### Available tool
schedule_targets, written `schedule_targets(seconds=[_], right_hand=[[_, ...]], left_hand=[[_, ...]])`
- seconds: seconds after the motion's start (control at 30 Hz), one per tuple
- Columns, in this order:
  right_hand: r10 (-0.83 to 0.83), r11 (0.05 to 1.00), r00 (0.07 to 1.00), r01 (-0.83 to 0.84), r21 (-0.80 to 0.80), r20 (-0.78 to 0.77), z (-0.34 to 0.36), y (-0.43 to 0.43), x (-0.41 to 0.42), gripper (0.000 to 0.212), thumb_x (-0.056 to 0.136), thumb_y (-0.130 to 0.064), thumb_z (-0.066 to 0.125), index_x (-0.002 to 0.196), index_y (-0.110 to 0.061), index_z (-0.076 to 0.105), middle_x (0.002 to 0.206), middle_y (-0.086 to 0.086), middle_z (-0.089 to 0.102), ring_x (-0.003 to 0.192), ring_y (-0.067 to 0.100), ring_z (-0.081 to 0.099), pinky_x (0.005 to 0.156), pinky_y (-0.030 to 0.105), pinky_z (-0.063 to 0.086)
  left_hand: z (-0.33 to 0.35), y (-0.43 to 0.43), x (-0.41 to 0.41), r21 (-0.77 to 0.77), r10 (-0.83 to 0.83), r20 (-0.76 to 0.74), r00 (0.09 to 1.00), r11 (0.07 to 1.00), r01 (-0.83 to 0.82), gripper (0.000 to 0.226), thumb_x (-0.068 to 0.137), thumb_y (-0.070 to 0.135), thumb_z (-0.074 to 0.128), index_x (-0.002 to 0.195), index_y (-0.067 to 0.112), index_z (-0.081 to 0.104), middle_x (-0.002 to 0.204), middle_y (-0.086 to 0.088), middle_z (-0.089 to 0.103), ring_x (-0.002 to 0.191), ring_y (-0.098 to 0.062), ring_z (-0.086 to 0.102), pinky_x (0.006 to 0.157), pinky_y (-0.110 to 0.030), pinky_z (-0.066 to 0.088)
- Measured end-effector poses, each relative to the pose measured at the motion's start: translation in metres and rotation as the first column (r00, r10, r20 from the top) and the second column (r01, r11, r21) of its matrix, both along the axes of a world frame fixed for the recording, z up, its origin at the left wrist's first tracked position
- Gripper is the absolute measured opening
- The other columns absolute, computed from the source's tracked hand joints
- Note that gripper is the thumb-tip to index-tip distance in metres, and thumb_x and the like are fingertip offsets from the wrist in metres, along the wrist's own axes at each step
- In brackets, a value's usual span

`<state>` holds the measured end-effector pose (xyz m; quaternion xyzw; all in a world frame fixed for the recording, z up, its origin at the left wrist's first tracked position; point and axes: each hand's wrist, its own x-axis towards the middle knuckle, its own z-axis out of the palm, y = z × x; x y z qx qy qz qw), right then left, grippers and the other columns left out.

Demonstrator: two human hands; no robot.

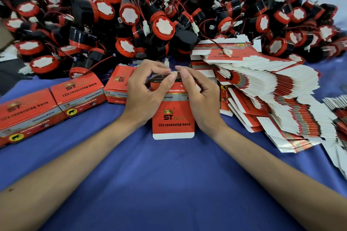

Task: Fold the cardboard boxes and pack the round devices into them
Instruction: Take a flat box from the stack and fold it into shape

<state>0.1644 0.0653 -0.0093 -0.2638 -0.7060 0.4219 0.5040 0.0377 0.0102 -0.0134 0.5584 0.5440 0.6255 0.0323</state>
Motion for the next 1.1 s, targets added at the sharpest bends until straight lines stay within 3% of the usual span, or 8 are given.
schedule_targets(seconds=[0.1, 0.17, 0.27, 0.37, 0.5, 0.77, 0.93, 1.1], right_hand=[[-0.119, 0.985, 0.993, 0.120, 0.125, -0.016, 0.001, -0.001, 0.000, 0.018, 0.092, -0.017, 0.063, 0.100, -0.004, 0.072, 0.107, 0.006, 0.058, 0.099, -0.002, 0.055, 0.079, 0.008, 0.044], [-0.102, 0.993, 0.994, 0.103, 0.054, -0.028, 0.002, 0.001, 0.000, 0.019, 0.090, -0.021, 0.064, 0.105, -0.010, 0.069, 0.112, 0.006, 0.048, 0.104, -0.001, 0.052, 0.082, 0.010, 0.045], [0.189, 0.951, 0.981, -0.194, -0.241, -0.041, 0.002, 0.005, 0.001, 0.035, 0.091, -0.035, 0.052, 0.121, -0.018, 0.059, 0.125, 0.008, 0.053, 0.112, 0.018, 0.059, 0.089, 0.030, 0.053], [0.358, 0.850, 0.926, -0.375, -0.370, -0.117, 0.004, 0.006, 0.000, 0.032, 0.092, -0.033, 0.046, 0.115, -0.016, 0.061, 0.121, 0.014, 0.060, 0.100, 0.019, 0.065, 0.079, 0.027, 0.055], [0.294, 0.881, 0.936, -0.344, -0.324, -0.192, 0.004, 0.003, -0.005, 0.017, 0.091, -0.022, 0.047, 0.090, -0.021, 0.064, 0.093, -0.006, 0.066, 0.081, 0.008, 0.064, 0.067, 0.025, 0.053], [0.255, 0.904, 0.947, -0.305, -0.298, -0.196, 0.000, 0.001, -0.008, 0.034, 0.099, -0.019, 0.048, 0.067, -0.025, 0.055, 0.065, -0.011, 0.056, 0.062, 0.003, 0.058, 0.059, 0.021, 0.051], [0.240, 0.886, 0.944, -0.308, -0.347, -0.226, 0.003, 0.002, -0.008, 0.039, 0.092, -0.027, 0.051, 0.089, 0.011, 0.050, 0.077, 0.012, 0.053, 0.068, 0.012, 0.058, 0.062, 0.025, 0.052], [0.207, 0.955, 0.972, -0.225, -0.193, -0.111, 0.005, 0.005, -0.003, 0.028, 0.091, -0.023, 0.049, 0.087, 0.002, 0.062, 0.087, 0.014, 0.058, 0.084, 0.030, 0.056, 0.079, 0.044, 0.047]], left_hand=[[0.000, -0.001, 0.000, 0.046, 0.035, -0.023, 0.999, 0.998, -0.034, 0.020, 0.090, 0.026, 0.063, 0.086, 0.006, 0.062, 0.094, -0.007, 0.062, 0.088, -0.014, 0.062, 0.081, -0.025, 0.048], [0.000, -0.001, 0.000, 0.104, 0.071, -0.080, 0.994, 0.993, -0.063, 0.016, 0.089, 0.022, 0.064, 0.083, 0.008, 0.062, 0.091, -0.009, 0.062, 0.086, -0.014, 0.061, 0.080, -0.023, 0.046], [-0.002, 0.000, -0.001, 0.179, 0.115, -0.156, 0.981, 0.980, -0.086, 0.019, 0.089, 0.018, 0.065, 0.080, 0.001, 0.063, 0.088, -0.012, 0.062, 0.085, -0.016, 0.060, 0.080, -0.022, 0.046], [-0.001, 0.000, -0.002, 0.182, 0.117, -0.166, 0.979, 0.979, -0.087, 0.022, 0.089, 0.018, 0.065, 0.077, -0.001, 0.062, 0.086, -0.015, 0.063, 0.083, -0.016, 0.060, 0.080, -0.024, 0.046], [0.003, -0.001, 0.000, 0.098, -0.011, -0.111, 0.994, 0.995, 0.022, 0.017, 0.089, 0.022, 0.061, 0.081, 0.008, 0.059, 0.091, -0.008, 0.058, 0.087, -0.015, 0.058, 0.081, -0.027, 0.045], [0.003, 0.000, 0.001, 0.031, -0.019, -0.068, 0.997, 0.999, 0.021, 0.036, 0.089, 0.023, 0.060, 0.066, -0.004, 0.059, 0.087, -0.011, 0.055, 0.084, -0.030, 0.061, 0.078, -0.041, 0.050], [0.003, 0.001, -0.001, 0.013, -0.016, -0.057, 0.998, 1.000, 0.017, 0.036, 0.089, 0.026, 0.060, 0.066, -0.003, 0.061, 0.086, -0.009, 0.057, 0.081, -0.022, 0.060, 0.077, -0.030, 0.049], [0.013, 0.000, 0.000, -0.087, 0.036, -0.180, 0.983, 0.995, -0.052, 0.042, 0.089, 0.033, 0.057, 0.068, -0.002, 0.065, 0.089, -0.010, 0.057, 0.080, -0.018, 0.056, 0.074, -0.030, 0.045]])
